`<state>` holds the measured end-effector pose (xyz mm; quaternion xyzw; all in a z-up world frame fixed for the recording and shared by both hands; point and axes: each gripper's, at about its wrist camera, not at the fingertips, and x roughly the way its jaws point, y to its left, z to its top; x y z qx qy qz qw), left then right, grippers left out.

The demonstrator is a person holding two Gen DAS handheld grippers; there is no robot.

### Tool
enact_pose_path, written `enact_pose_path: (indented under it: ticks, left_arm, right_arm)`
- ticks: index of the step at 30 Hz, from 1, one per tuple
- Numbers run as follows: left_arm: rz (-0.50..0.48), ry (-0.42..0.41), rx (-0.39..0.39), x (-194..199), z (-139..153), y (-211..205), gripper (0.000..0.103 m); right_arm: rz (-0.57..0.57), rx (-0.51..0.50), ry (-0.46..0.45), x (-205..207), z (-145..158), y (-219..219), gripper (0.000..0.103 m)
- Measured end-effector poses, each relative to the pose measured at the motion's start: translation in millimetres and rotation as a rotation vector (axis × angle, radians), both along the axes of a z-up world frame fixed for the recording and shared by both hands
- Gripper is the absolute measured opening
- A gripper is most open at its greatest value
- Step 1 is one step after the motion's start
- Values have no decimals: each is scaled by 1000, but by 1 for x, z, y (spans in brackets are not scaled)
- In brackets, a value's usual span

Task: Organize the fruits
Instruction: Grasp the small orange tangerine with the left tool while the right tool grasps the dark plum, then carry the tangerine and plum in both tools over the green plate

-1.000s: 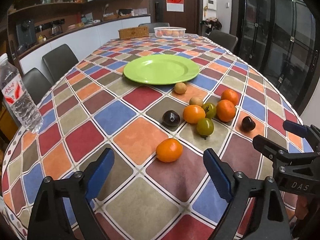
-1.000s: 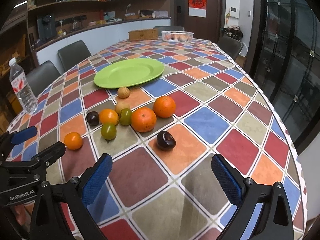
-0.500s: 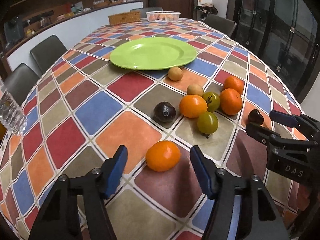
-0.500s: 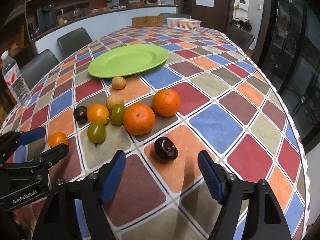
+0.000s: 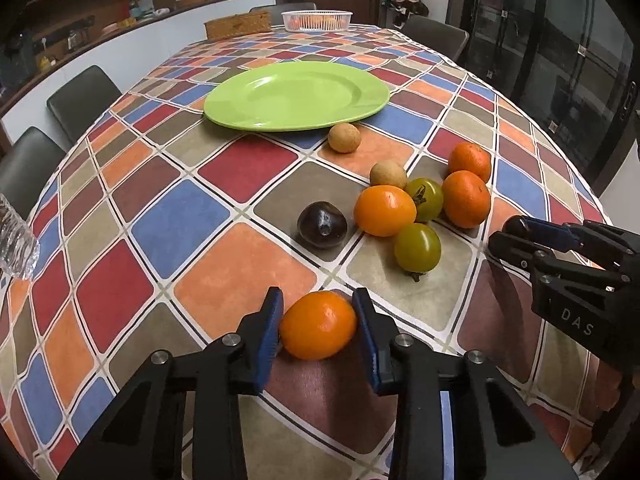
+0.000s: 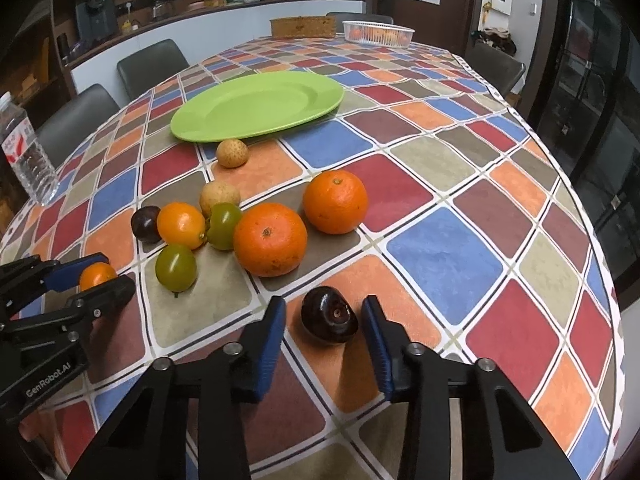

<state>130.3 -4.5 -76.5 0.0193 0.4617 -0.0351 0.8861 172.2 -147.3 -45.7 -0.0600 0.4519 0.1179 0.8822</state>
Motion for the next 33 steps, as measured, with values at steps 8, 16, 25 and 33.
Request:
enact_pose_path:
  ticks: [8, 16, 25, 33]
  left_arm:
    - [-2, -4, -13, 0, 3, 0, 35]
    - [-6, -58, -25, -9, 20, 2, 35]
    - [-19, -133, -46, -12, 45, 5, 35]
    - [-22, -164, -71, 4, 61, 13, 35]
  right_arm:
    - [5, 11, 3, 2, 2, -1, 28]
    - [30, 26, -31, -7, 16, 2, 28]
    - [73, 67, -91, -16, 43, 11, 28]
    - [110, 119, -128, -3, 64, 21, 28]
